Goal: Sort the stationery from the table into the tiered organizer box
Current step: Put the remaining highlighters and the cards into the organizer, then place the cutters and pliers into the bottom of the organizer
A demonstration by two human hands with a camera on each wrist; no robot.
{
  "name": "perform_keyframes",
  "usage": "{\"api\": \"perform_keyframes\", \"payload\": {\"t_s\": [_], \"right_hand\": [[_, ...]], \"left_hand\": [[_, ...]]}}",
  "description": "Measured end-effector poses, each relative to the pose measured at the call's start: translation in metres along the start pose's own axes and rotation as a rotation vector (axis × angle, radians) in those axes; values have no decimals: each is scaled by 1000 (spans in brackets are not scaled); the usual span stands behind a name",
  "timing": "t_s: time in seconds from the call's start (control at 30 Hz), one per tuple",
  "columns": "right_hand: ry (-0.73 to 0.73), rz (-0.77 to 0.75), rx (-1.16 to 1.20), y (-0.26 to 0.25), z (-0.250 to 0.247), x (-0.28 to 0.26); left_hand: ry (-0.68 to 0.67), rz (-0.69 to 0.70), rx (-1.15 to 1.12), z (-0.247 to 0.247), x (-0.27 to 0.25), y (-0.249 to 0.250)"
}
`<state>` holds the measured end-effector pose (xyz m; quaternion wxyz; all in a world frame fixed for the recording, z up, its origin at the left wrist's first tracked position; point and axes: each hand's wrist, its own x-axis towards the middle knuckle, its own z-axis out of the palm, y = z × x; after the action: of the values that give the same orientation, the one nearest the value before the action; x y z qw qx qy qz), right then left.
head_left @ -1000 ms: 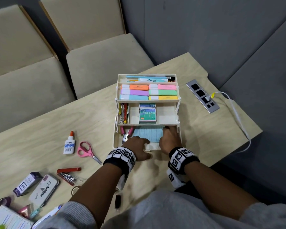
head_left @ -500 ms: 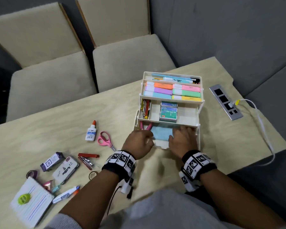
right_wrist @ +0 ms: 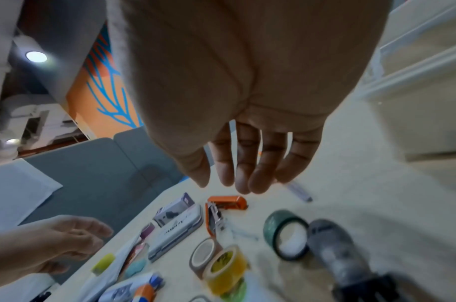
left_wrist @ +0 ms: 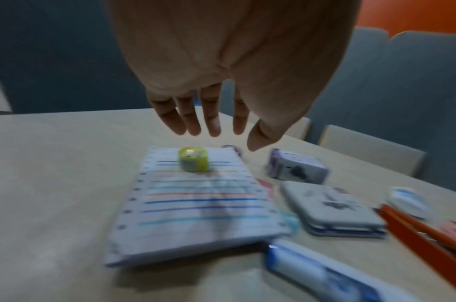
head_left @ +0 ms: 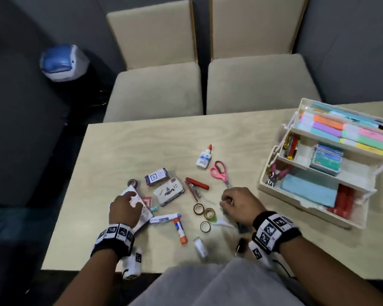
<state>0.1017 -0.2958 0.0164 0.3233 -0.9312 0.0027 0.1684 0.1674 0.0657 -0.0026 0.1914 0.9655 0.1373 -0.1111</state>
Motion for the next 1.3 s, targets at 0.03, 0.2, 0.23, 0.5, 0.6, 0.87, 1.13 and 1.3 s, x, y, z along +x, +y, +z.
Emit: {"api": "perform_keyframes", "payload": {"t_s": [0.03, 0.2, 0.23, 0.5, 0.6, 0.87, 1.13, 1.3], "right_hand": [[-26, 1, -12, -5, 8, 2], [-61, 83, 25, -14, 35, -3], [-53, 107, 34, -14, 38, -4], [26, 222, 73, -11, 48, -21], [60, 247, 95, -16, 51, -21], [102, 252, 137, -32, 55, -20], [251, -33, 146, -91, 21, -5], [356, -275, 114, -127, -7, 7]], "left_hand": [[-15, -62, 55, -2, 6, -19], [-174, -126, 185, 0, 39, -97], [-190, -95, 202, 0, 43, -103], [-176, 0, 199, -4, 56, -111], [-249, 52, 142, -10, 58, -106], [-61, 272, -110, -66, 36, -77], [36, 594, -437, -114, 1, 1], [-102, 802, -499, -111, -24, 67]]}}
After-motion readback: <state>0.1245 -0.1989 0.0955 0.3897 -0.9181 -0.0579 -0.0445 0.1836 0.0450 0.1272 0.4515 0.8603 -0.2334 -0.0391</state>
